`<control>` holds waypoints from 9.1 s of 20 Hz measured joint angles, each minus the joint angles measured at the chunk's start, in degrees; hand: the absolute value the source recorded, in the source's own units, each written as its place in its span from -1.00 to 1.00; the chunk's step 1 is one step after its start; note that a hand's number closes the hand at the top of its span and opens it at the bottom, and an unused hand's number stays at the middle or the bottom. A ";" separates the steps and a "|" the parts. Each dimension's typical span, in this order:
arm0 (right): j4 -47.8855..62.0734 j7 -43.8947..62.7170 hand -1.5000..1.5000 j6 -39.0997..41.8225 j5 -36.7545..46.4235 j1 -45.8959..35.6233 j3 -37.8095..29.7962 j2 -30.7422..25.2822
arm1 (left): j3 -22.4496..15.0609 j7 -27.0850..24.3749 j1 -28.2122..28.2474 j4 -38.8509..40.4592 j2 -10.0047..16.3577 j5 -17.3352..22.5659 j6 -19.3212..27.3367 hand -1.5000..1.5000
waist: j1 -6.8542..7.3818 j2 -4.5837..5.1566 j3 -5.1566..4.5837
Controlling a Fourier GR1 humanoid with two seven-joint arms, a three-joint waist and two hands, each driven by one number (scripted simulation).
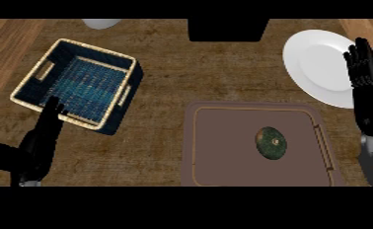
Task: Pick the squash from the tray and place it in the plate
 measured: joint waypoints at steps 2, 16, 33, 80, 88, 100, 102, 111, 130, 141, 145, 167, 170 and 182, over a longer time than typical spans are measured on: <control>0.90 -1.08 1.00 4.51 -2.07 -1.27 0.96 0.13 | 0.52 0.29 -0.42 -2.42 0.97 -1.23 1.21 0.00 | -0.07 -0.09 -0.11; 18.53 -32.05 -1.00 33.31 -0.22 -2.76 8.08 -3.01 | -4.16 9.65 -10.80 -0.86 1.63 -4.05 -0.30 0.00 | -0.70 1.20 -1.15; 25.98 -38.89 -1.00 32.03 21.82 -8.30 15.12 -10.93 | -2.84 13.71 -14.44 1.93 -1.55 -6.82 -1.18 0.00 | -1.37 0.44 -1.58; 18.55 -26.26 1.00 35.04 66.06 -8.17 20.20 4.63 | 5.30 15.01 -15.03 1.85 -8.43 -15.27 -7.97 0.00 | -1.37 -0.19 -2.46; 20.59 -15.79 1.00 37.17 65.70 -9.55 14.87 11.37 | 5.44 15.40 -14.74 1.30 -8.84 -15.83 -7.89 0.00 | -1.48 -0.10 -2.59; 10.95 -2.46 1.00 17.89 66.20 -11.06 3.77 19.62 | 6.60 14.18 -14.50 2.39 -8.50 -15.84 -8.37 0.00 | -2.31 0.03 -1.60; 8.27 -0.97 1.00 13.93 66.62 -11.29 1.49 19.70 | 6.73 14.19 -14.22 2.31 -8.48 -15.71 -8.52 0.00 | -2.28 0.07 -1.58; 6.57 4.97 1.00 8.96 61.90 -14.66 -10.30 17.59 | 6.71 15.76 -14.65 1.21 -8.80 -16.06 -8.78 0.00 | -1.55 0.37 -1.55; 54.94 -13.23 1.00 2.01 56.48 -30.13 -25.11 -2.07 | 6.34 14.38 -17.82 3.87 -10.66 -17.60 -9.34 0.00 | 0.44 1.22 -1.40; 69.92 -25.04 -1.00 8.73 53.33 -34.73 -28.41 -6.91 | 6.24 14.18 -17.44 3.22 -10.74 -17.29 -10.45 0.00 | 1.30 1.59 -1.23; 69.70 -33.76 -1.00 11.53 48.77 -35.72 -31.97 -7.72 | 6.40 14.97 -16.89 2.27 -10.50 -17.25 -10.44 0.00 | 0.89 1.35 -1.26; 76.47 -30.99 -1.00 40.21 33.88 -35.78 -40.91 -16.07 | 7.17 15.04 -16.45 2.03 -10.83 -17.38 -10.77 0.00 | 0.53 1.42 -1.33; 76.38 -31.19 -1.00 40.29 33.43 -34.83 -40.99 -17.13 | 7.24 14.63 -16.19 2.09 -10.72 -17.49 -10.99 0.00 | 0.81 1.50 -1.27; 76.07 -32.99 -1.00 39.47 33.11 -30.07 -40.18 -20.80 | 6.59 14.52 -16.92 2.33 -11.55 -18.60 -10.38 0.00 | 1.08 1.69 -1.14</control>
